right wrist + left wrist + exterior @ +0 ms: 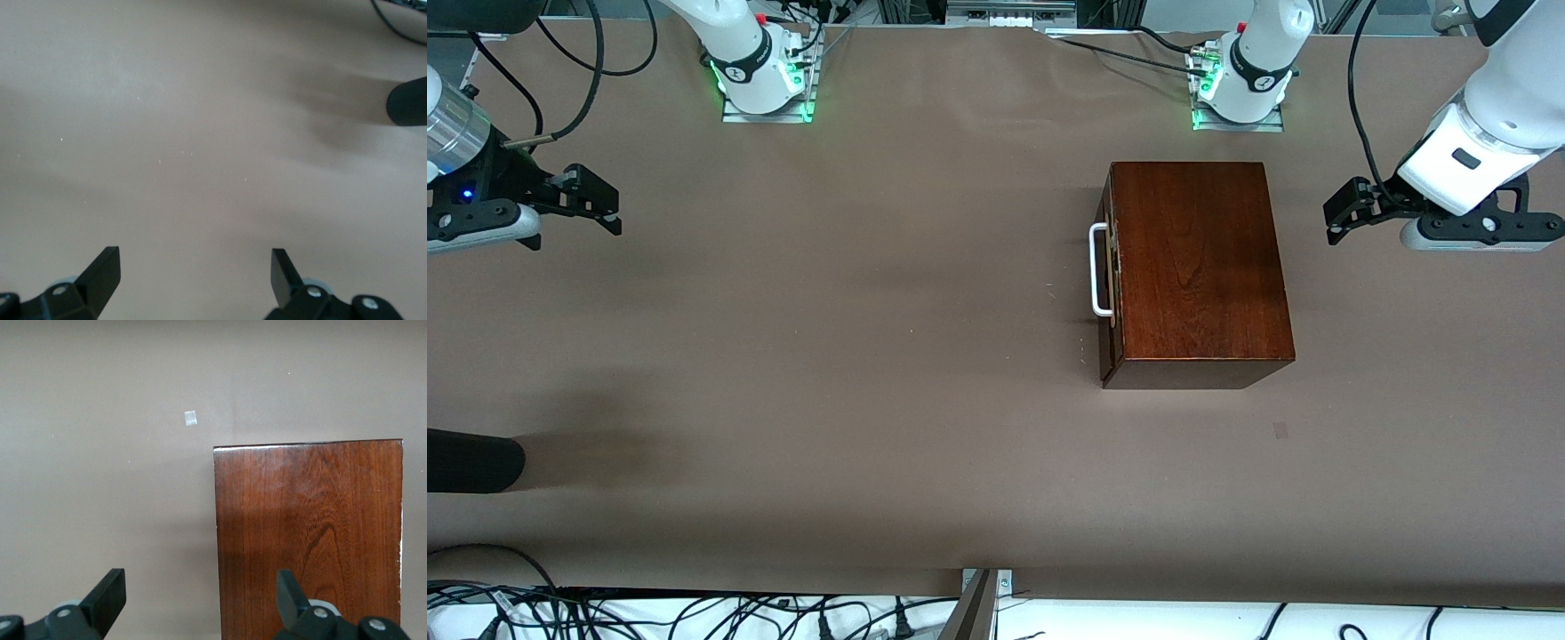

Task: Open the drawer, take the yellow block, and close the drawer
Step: 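Move the left gripper toward the white drawer handle of the wooden box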

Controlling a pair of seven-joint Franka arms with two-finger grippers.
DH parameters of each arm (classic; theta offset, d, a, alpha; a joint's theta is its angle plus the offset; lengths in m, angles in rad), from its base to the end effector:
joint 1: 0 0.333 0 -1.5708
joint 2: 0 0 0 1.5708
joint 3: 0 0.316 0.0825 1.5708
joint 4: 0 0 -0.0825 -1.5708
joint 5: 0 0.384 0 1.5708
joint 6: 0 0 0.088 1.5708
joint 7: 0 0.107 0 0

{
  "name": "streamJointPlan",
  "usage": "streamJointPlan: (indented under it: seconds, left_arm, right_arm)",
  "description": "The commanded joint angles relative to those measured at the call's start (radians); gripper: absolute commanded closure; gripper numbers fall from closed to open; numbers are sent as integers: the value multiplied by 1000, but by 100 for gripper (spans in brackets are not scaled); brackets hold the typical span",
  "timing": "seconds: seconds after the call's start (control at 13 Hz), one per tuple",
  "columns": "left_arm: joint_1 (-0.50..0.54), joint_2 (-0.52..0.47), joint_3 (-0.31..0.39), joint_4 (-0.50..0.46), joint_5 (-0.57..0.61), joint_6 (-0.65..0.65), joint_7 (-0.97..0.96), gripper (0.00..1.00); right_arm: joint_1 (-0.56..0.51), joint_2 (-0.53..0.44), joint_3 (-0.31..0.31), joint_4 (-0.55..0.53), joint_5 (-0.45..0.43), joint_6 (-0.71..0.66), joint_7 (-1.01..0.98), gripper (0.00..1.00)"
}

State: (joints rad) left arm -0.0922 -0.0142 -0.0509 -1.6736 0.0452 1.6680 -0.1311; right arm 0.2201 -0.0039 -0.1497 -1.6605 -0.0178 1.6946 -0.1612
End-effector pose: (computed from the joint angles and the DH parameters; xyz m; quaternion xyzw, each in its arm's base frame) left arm 0.5516 -0.0752 0.5922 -0.9997 0.0081 -0.0074 0.0221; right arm 0.5617 0.0378 0.5950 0.9930 0.1164 0.0186 0.0094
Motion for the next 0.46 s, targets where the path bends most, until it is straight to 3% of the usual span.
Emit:
streamJointPlan:
  seconds: [0.0,0.38]
  left_arm:
    - [-4,17,2,47,4,-49,13,0]
    - [-9,17,2,49,10,-53,8,0]
  right_arm:
    - [-11,4,9,19,-2,-41,3,0]
    - [-11,4,9,19,-2,-39,3,0]
